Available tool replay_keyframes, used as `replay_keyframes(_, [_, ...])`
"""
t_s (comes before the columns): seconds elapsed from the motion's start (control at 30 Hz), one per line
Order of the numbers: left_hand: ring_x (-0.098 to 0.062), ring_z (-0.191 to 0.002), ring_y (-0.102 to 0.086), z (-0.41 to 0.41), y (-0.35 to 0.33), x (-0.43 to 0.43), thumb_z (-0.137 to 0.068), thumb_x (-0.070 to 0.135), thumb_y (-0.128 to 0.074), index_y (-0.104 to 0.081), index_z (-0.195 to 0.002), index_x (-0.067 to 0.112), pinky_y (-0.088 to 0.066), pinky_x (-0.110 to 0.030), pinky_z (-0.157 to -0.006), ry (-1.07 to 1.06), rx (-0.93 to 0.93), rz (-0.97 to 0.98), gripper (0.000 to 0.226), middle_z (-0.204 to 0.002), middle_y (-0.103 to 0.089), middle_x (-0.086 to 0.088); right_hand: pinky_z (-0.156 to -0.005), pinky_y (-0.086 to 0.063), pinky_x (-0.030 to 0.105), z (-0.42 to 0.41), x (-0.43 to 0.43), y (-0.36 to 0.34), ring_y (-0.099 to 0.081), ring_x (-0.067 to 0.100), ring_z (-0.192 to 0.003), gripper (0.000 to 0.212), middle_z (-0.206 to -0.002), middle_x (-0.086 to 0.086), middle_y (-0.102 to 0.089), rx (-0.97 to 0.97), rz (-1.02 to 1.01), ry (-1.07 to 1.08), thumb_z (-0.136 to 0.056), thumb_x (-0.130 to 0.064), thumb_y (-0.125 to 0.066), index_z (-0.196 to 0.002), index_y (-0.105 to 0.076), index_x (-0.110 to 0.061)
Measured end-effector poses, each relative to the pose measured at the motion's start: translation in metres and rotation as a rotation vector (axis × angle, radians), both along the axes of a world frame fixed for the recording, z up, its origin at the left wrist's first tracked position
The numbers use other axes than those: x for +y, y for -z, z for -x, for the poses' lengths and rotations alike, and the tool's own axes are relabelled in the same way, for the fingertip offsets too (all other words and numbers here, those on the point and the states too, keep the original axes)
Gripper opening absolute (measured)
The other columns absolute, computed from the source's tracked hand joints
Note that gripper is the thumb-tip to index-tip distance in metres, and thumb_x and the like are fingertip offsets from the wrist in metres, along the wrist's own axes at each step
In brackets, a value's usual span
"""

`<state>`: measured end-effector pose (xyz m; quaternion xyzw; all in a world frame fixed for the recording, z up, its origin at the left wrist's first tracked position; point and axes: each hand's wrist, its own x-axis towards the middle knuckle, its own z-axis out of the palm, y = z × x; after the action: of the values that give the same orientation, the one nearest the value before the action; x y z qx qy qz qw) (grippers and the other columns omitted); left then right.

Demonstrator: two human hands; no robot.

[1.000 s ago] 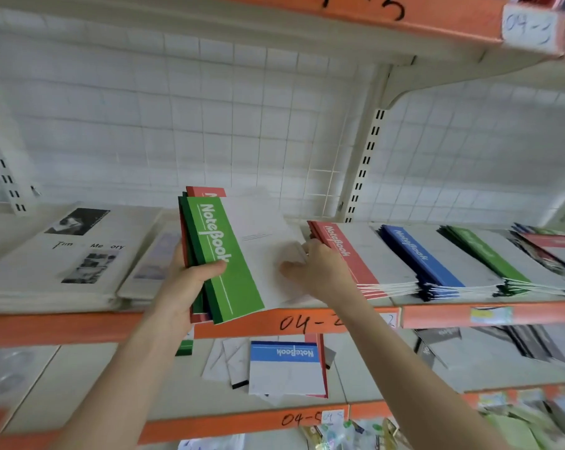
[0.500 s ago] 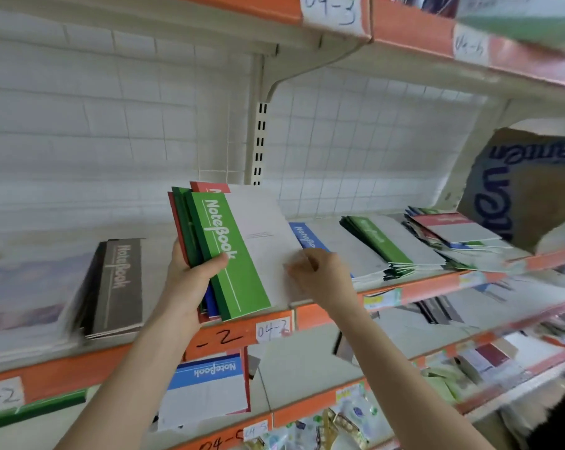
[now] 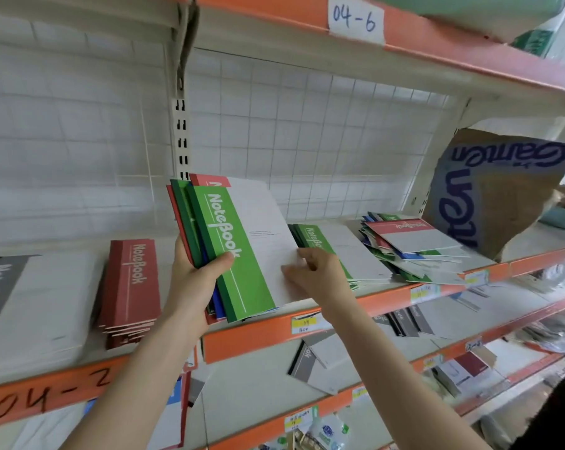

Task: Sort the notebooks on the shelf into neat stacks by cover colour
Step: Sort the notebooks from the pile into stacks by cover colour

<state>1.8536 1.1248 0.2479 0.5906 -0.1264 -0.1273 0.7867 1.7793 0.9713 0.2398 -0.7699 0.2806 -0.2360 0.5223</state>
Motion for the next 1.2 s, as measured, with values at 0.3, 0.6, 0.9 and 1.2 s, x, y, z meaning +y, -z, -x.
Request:
replay_keyframes(0.3, [-0.009,-0.091,-0.061,0.011,0.012,-0.035,-0.09,0.012,-0.06,-0.048,-0.116,0.031,-0.049,-0.028,-0.067,-0.025,0.082,0.045,0.034,-0.1,-0.063,0.01,-0.052,-0.039,0.032,0.003,-0.055,0.007,-0.046,0.021,-0.061,0.025,-0.065,0.005,-0.046,-0.066,-0.172,0.047,-0.08,-0.007,-0.066,-0.068,-0.044,-0.01])
replay_keyframes(0.6, [-0.013,-0.081,-0.062,0.01,0.014,-0.043,-0.093,0.014,-0.056,-0.045,-0.121,0.03,-0.046,-0.028,-0.058,-0.093,0.108,0.013,0.034,-0.096,-0.062,0.007,-0.043,-0.041,0.021,0.011,-0.15,-0.002,-0.052,0.021,-0.067,0.008,-0.078,0.011,-0.057,-0.008,-0.033,0.265,-0.084,-0.002,-0.061,-0.082,-0.057,-0.008])
replay_keyframes(0.9, [-0.021,-0.093,-0.065,0.005,0.015,-0.035,-0.093,0.016,-0.057,-0.048,-0.127,0.026,-0.052,-0.033,-0.066,-0.131,0.092,-0.011,0.037,-0.112,-0.065,-0.002,-0.069,-0.038,0.03,0.004,-0.168,0.019,-0.056,0.033,-0.097,0.028,-0.109,0.018,-0.06,0.51,0.363,0.312,-0.087,-0.008,-0.049,-0.113,-0.054,0.001])
replay_keyframes(1.2, [-0.019,-0.089,-0.064,0.013,0.015,-0.045,-0.092,0.016,-0.058,-0.047,-0.123,0.03,-0.051,-0.033,-0.066,-0.087,0.085,-0.032,0.036,-0.103,-0.066,0.002,-0.071,-0.042,0.027,0.005,-0.136,0.008,-0.055,0.025,-0.085,0.018,-0.091,0.017,-0.062,0.132,0.537,0.212,-0.093,-0.016,-0.05,-0.09,-0.064,-0.006])
